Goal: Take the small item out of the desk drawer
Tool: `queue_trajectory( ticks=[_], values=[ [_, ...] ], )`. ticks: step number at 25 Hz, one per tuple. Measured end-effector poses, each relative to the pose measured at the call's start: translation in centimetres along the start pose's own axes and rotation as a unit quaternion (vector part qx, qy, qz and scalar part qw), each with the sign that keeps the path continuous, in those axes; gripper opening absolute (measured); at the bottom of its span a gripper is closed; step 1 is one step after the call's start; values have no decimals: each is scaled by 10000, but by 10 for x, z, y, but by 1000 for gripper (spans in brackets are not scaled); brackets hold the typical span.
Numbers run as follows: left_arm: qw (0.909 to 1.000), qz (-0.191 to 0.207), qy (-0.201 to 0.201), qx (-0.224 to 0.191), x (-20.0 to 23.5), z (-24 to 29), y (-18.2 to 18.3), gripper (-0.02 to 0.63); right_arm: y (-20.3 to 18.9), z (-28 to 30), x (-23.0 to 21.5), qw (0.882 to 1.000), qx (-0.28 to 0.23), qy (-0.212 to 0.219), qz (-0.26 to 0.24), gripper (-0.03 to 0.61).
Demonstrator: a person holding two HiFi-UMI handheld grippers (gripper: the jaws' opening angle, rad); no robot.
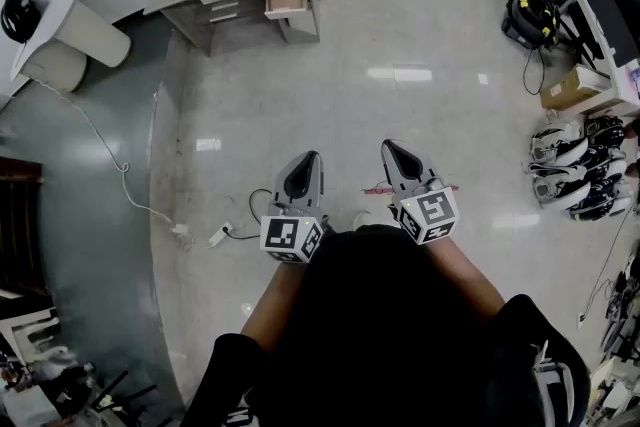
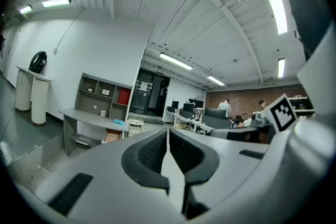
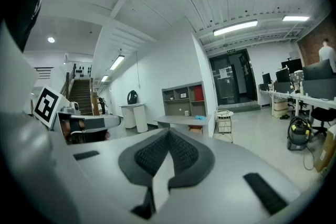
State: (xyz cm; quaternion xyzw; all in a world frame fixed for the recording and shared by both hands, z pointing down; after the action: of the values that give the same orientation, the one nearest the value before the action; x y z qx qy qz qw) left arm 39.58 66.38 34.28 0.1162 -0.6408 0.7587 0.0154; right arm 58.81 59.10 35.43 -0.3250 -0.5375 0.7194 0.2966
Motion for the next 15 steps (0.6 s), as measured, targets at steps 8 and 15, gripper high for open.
queue_trajectory(
  ticks=[8, 15],
  values=[
    [9999, -29, 131, 99, 6, 0, -6, 20, -5, -5, -26, 9976, -319, -380, 480, -2],
    [9991, -171, 282, 255, 35, -1, -15, 20, -17, 11, -25, 9976, -124, -546, 415, -2]
  ],
)
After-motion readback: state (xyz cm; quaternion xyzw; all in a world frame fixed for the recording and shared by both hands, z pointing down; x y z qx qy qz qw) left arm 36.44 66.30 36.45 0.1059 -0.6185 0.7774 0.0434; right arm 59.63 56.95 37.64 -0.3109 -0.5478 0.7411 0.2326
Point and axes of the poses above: the fingertips, and each gripper's own axes: z forward along the fingers, x to its left, y out of its top, the point moved 7 cm from there along -z, backward along the fingers, and after that the axes turned 4 degrees about y, right-handed, at the moved point
